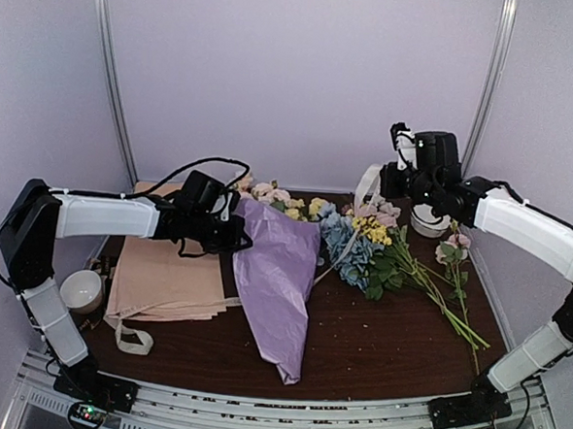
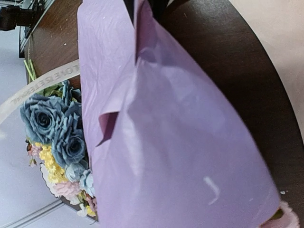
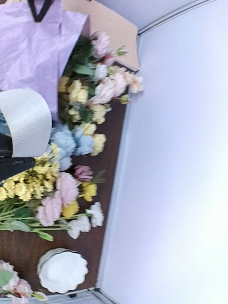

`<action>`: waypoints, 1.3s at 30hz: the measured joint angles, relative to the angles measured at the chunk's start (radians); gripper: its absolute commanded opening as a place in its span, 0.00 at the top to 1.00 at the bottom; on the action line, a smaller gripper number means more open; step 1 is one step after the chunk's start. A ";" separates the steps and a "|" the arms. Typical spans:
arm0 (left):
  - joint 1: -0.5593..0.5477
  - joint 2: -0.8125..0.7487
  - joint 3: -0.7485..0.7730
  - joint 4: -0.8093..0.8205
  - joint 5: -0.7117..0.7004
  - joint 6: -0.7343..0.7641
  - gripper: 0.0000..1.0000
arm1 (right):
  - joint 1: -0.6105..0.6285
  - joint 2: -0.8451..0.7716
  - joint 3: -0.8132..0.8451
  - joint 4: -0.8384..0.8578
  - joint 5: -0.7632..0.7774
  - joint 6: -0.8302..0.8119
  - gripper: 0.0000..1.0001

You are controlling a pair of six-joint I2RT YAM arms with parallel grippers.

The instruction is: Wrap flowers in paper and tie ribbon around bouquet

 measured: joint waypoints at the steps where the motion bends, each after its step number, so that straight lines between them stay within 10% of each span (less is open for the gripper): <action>1: -0.011 0.000 -0.002 0.000 0.000 0.004 1.00 | 0.000 -0.003 0.034 0.013 -0.001 -0.011 1.00; 13: -0.085 0.091 -0.029 0.031 0.006 0.020 1.00 | 0.139 0.016 0.125 0.107 -0.312 -0.140 1.00; 22: -0.086 0.124 -0.043 0.032 0.002 0.037 1.00 | 0.322 0.352 0.126 0.075 -0.613 -0.156 1.00; 31: -0.082 0.122 -0.044 -0.039 -0.048 0.080 0.39 | 0.363 0.641 0.271 -0.087 -0.661 -0.177 1.00; 39: -0.076 -0.063 -0.063 -0.265 -0.107 0.140 0.24 | 0.375 0.666 0.328 -0.127 -0.644 -0.174 1.00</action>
